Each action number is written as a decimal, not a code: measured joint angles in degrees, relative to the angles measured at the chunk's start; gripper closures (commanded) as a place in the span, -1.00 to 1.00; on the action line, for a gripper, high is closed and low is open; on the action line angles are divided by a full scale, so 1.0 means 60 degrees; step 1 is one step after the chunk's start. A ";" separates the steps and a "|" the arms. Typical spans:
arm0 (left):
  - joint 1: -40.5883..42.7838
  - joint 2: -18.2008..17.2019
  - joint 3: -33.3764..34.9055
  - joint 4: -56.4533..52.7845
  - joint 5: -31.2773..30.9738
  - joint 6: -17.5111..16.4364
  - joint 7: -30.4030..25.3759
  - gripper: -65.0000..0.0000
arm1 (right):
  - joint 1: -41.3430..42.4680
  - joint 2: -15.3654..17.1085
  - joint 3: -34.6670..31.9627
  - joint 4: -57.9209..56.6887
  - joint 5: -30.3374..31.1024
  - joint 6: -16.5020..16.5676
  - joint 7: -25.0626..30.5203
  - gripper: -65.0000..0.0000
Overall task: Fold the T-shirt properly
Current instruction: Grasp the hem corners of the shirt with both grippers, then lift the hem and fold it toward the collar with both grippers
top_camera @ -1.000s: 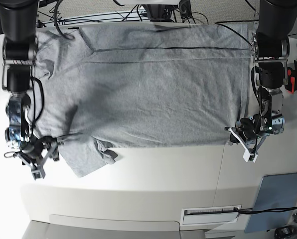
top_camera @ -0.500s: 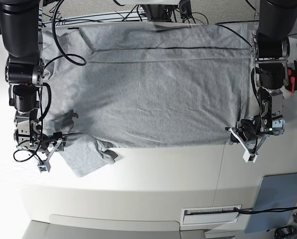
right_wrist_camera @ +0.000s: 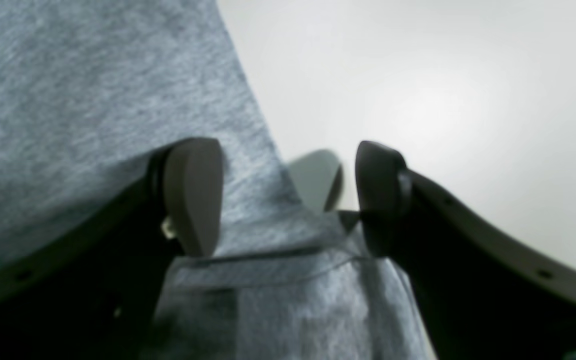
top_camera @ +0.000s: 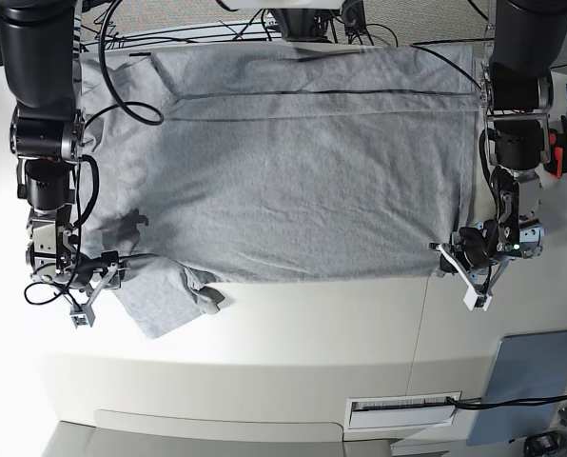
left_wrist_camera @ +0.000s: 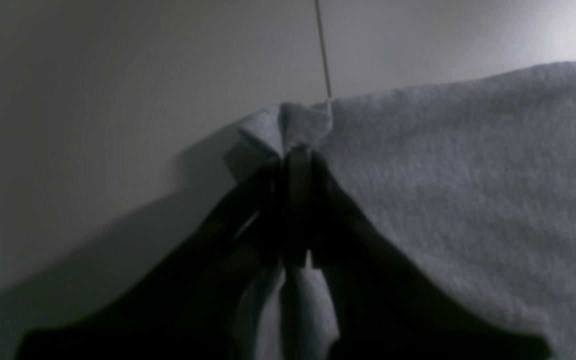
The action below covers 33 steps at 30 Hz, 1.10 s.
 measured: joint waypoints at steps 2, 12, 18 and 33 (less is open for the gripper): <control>0.0000 0.0000 0.0000 0.0000 0.0004 0.0000 0.0004 1.00 | -0.0120 -0.0004 0.0000 0.0033 0.0076 0.0098 0.0127 0.05; 0.0000 0.0000 0.0000 0.0000 0.0000 0.0000 0.0004 1.00 | -0.0259 -0.0058 0.0000 0.0055 -0.0517 0.0619 0.0699 0.87; 0.0055 0.0000 0.0000 -0.0036 0.0000 0.0000 -0.0510 1.00 | -0.0310 -0.0102 0.0000 0.0055 -0.0718 -0.0481 0.0980 0.96; 0.0146 0.0022 -0.0058 0.1096 -0.0506 0.0004 -0.0681 1.00 | -0.1625 0.0211 -0.0029 0.3748 -0.1147 -0.0790 -0.0667 0.97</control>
